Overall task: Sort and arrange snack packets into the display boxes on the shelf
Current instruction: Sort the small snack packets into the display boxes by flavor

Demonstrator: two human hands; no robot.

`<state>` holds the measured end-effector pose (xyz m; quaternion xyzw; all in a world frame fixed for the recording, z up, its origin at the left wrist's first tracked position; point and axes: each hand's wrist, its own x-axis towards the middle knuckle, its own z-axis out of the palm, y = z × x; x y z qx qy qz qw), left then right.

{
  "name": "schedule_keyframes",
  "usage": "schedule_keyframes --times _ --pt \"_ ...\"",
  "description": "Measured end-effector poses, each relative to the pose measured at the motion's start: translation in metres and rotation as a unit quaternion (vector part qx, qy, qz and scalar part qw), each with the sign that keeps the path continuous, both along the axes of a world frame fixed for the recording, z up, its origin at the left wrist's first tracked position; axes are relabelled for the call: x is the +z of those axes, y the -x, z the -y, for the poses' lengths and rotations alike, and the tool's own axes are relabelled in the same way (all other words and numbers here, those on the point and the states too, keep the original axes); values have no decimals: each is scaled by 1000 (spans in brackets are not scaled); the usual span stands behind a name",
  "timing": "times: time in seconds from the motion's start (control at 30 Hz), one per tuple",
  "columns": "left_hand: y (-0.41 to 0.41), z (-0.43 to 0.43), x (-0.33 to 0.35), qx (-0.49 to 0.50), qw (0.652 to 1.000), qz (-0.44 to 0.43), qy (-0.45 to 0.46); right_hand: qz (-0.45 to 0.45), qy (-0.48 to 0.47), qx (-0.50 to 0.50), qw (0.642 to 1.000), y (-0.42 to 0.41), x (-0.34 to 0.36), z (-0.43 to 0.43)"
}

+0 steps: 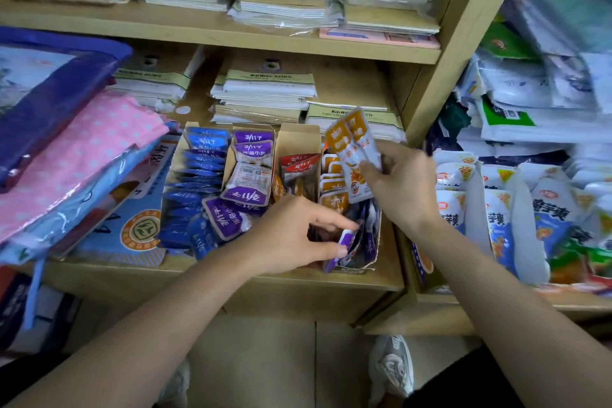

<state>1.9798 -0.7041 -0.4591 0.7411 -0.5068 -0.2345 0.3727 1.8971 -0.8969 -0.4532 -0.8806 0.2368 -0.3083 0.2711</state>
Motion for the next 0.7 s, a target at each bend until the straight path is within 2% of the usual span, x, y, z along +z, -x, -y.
schedule_keyframes --times 0.07,0.1,0.17,0.2,0.27,0.37,0.47,0.57,0.63,0.7 --pt "-1 -1 -1 -8 1000 -13 -6 -51 -34 90 994 1 -1 -4" --pt "-2 -2 -2 -10 1000 -22 -8 -64 -92 136 984 1 -1 -5" --pt "-2 -3 -4 -6 1000 -28 -5 -81 -194 175 962 5 0 -3" --pt "-2 -4 -4 8 1000 -21 5 -88 -197 181 959 8 -1 0" --pt "-2 -4 -4 72 996 -1 60 -100 -168 202 960 12 -2 3" --pt "-11 -4 -4 208 966 49 144 -143 -123 239 953 18 -3 1" --pt "-21 -1 -7 269 951 83 128 -154 -35 245 957 23 -6 -2" --pt "-26 4 -7 193 978 14 74 -127 11 281 951 20 -6 -7" --pt "-25 5 -4 124 991 -26 48 -174 76 285 939 16 -6 -10" --pt "-26 0 -1 98 994 -39 22 -226 109 260 932 11 -6 -11"
